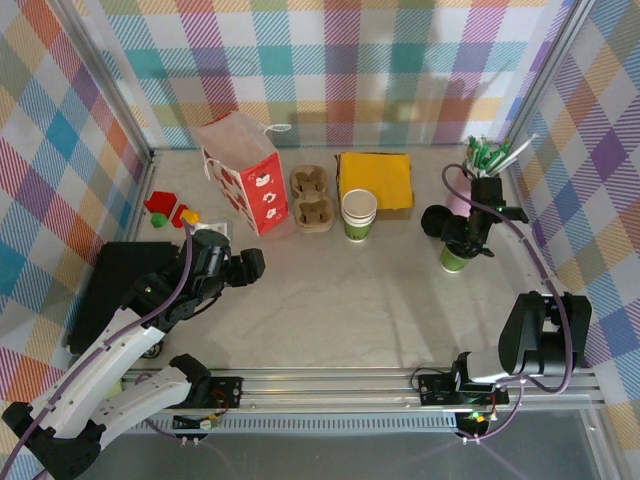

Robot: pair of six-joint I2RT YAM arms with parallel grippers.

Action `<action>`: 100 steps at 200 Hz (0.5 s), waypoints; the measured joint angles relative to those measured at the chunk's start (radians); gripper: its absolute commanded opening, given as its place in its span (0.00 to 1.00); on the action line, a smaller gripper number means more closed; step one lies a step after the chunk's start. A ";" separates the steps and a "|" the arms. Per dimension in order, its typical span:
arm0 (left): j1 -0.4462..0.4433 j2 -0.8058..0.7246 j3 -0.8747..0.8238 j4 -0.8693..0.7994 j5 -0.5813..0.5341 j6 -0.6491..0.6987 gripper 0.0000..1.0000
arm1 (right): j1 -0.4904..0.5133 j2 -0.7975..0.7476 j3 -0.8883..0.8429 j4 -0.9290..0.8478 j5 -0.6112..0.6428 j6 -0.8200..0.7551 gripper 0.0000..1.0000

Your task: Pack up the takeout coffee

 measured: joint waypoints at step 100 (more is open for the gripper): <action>0.000 0.008 0.000 -0.001 -0.008 0.000 0.75 | -0.072 0.065 0.060 0.015 -0.017 -0.024 0.76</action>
